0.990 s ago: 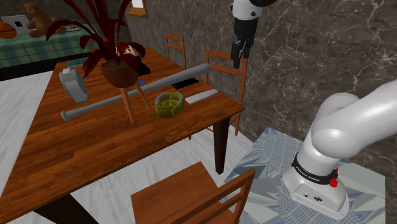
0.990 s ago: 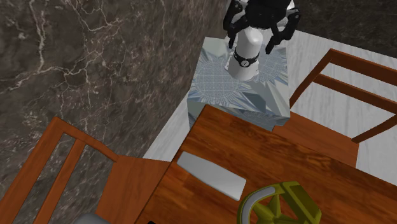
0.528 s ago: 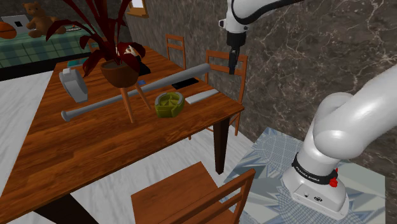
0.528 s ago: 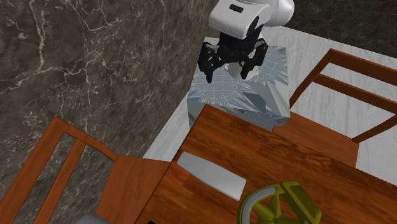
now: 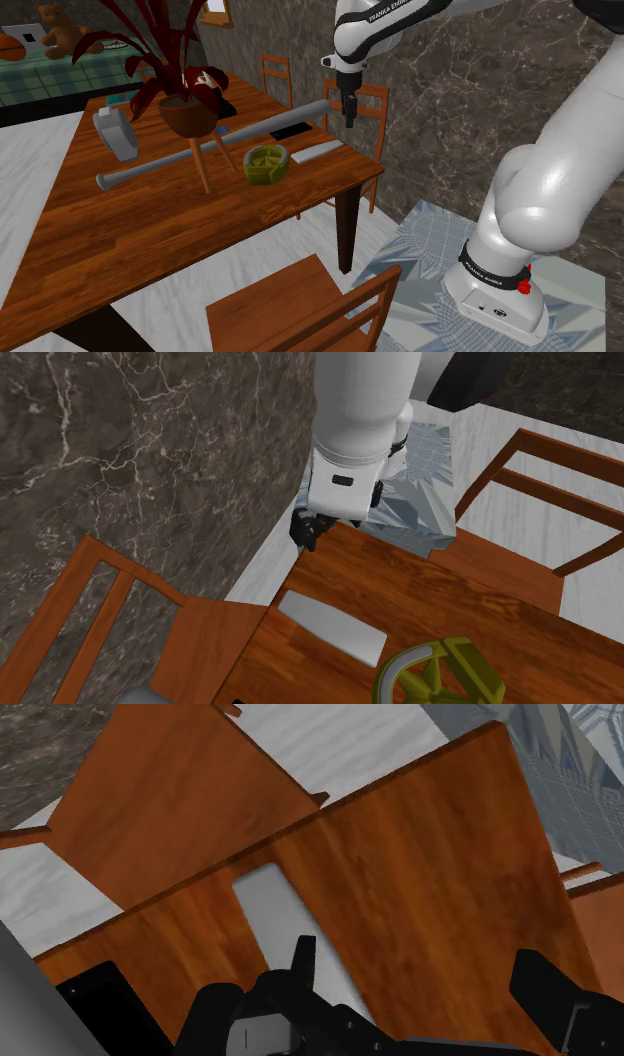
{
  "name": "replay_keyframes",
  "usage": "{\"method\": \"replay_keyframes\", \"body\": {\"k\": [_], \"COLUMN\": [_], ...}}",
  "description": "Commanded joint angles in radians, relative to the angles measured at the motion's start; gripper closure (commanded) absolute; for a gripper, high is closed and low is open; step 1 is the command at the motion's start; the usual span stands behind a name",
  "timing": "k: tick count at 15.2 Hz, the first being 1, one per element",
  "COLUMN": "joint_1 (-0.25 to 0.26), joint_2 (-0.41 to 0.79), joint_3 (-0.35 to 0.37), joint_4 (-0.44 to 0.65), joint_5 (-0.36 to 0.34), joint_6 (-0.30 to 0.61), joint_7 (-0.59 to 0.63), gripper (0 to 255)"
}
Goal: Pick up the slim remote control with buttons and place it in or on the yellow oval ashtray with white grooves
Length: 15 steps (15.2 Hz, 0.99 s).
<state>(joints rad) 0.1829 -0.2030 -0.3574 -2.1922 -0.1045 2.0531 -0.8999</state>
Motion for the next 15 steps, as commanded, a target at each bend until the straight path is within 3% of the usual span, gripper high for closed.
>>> {"method": "replay_keyframes", "body": {"k": [1, 5, 10, 15], "joint_1": [0.014, 0.023, 0.003, -0.006], "joint_2": [0.085, 0.254, 0.456, 0.511], "joint_3": [-0.025, -0.036, 0.0, 0.015], "joint_4": [0.04, 0.142, 0.287, 0.289], "joint_5": [0.037, 0.125, 0.217, 0.24], "joint_6": [0.033, 0.07, 0.084, 0.13], "joint_7": [-0.122, -0.34, -0.582, -0.623], "gripper": [0, 0, 0, 0]}}
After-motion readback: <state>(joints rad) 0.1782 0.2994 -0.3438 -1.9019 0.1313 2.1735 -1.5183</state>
